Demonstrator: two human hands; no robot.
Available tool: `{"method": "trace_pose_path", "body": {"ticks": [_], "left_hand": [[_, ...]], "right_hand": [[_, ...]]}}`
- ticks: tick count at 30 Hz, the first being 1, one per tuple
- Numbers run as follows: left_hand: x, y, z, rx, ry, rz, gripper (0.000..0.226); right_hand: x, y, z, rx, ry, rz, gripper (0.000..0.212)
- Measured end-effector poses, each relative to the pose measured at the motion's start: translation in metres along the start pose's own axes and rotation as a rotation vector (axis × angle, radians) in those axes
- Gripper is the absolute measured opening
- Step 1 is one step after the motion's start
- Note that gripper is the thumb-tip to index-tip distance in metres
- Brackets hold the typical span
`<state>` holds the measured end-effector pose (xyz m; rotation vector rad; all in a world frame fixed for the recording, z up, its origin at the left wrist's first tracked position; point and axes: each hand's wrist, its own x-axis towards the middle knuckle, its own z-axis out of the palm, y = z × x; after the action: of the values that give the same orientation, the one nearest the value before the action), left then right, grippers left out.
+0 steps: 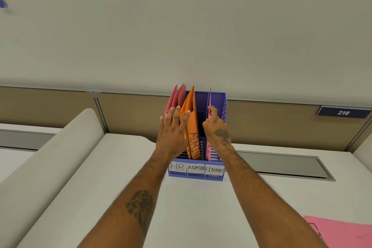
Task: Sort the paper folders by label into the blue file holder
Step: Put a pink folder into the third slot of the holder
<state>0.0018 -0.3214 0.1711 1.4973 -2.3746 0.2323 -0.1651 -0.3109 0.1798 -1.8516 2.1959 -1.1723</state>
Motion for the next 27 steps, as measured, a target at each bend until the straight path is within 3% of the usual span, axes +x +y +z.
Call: {"method": "trace_pose_path", "body": {"ticks": [5, 9, 12, 19, 22, 27], "left_hand": [[-0.001, 0.001, -0.001, -0.005, -0.011, 0.012, 0.096], [-0.007, 0.004, -0.005, -0.031, -0.029, 0.02, 0.096], [-0.022, 0.008, -0.006, -0.045, -0.026, 0.013, 0.099], [-0.07, 0.016, 0.003, -0.04, -0.086, -0.023, 0.096], [-0.093, 0.025, 0.007, -0.023, -0.117, -0.043, 0.089], [-0.125, 0.046, 0.011, -0.048, -0.128, -0.098, 0.084]], "right_hand": [[0.0, 0.0, -0.003, -0.01, -0.027, -0.026, 0.049], [-0.008, 0.002, -0.013, 0.036, -0.038, 0.014, 0.082], [-0.02, 0.006, -0.021, 0.032, -0.076, 0.031, 0.093], [-0.079, 0.028, -0.026, -0.065, -0.27, 0.046, 0.095], [-0.102, 0.043, -0.03, -0.215, -0.328, -0.031, 0.098], [-0.128, 0.063, -0.049, -0.339, -0.37, -0.136, 0.119]]}}
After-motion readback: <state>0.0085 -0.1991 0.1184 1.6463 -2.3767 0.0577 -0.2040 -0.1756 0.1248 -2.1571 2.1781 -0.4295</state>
